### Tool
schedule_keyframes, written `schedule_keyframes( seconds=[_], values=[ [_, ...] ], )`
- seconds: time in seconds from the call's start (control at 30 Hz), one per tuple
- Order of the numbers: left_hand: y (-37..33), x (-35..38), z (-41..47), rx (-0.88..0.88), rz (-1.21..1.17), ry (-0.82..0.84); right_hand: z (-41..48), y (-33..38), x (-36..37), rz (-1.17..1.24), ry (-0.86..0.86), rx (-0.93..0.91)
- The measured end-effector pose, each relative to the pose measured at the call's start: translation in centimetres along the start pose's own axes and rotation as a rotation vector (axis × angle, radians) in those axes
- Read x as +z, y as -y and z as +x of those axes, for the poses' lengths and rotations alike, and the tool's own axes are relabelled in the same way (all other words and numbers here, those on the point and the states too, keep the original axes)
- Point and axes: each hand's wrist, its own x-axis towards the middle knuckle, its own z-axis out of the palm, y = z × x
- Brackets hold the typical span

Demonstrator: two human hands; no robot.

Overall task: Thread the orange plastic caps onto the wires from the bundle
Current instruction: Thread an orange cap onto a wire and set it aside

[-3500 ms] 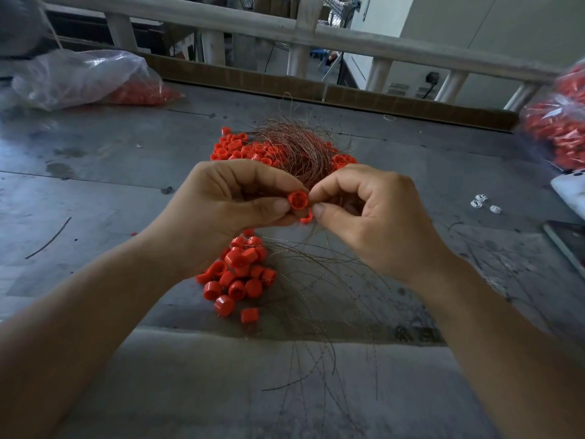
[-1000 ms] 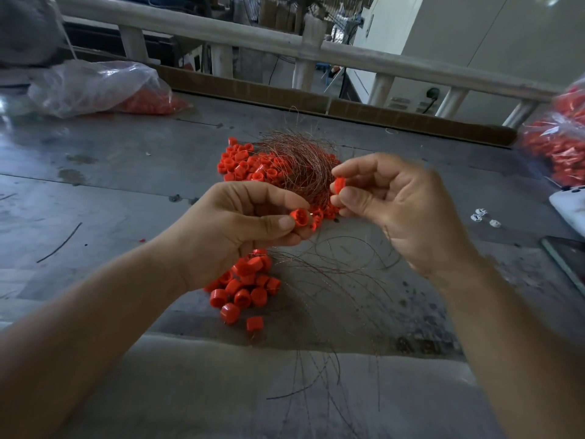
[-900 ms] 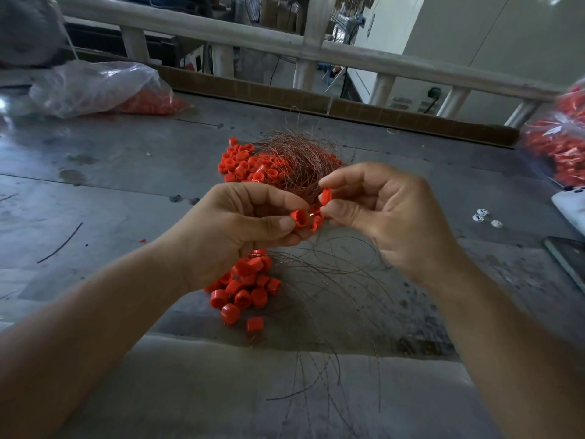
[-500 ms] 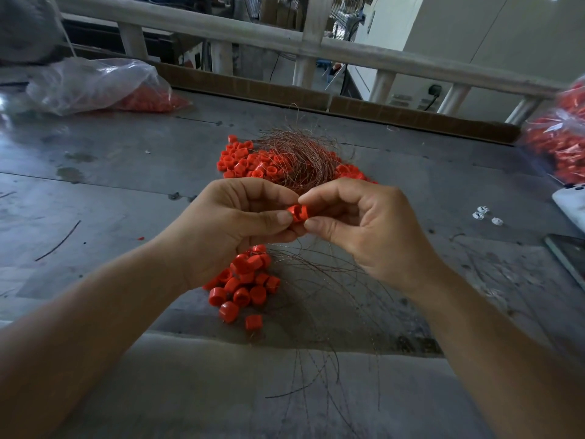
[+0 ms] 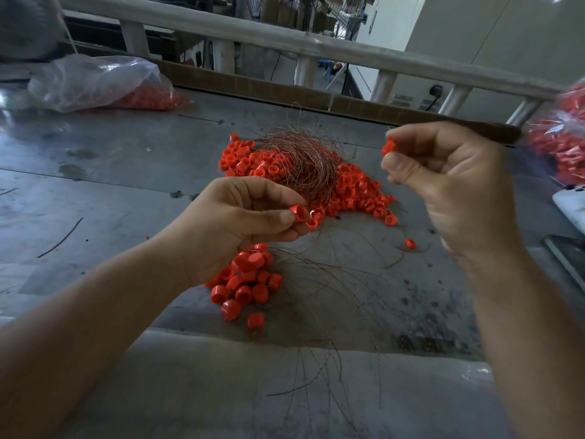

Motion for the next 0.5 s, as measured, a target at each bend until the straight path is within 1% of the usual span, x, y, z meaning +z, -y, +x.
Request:
schedule_keyframes(
  seconds=[0.07,0.13,0.33,0.5],
  values=[
    [0.0,0.0,0.0,-0.002,0.013,-0.004,0.1,0.2,-0.3,0.029,-0.021,-0.009],
    [0.0,0.0,-0.1,-0.003,0.027,-0.004,-0.1,0.4,0.0,0.035,0.006,-0.004],
    [0.1,0.0,-0.1,-0.003,0.011,-0.001,-2.1,0.0,3.4,-0.075,0.284,0.011],
    [0.2,-0.1,-0.1,-0.002,-0.001,0.013,-2.6,-0.6,4.2,-0.086,0.327,0.019]
  ],
)
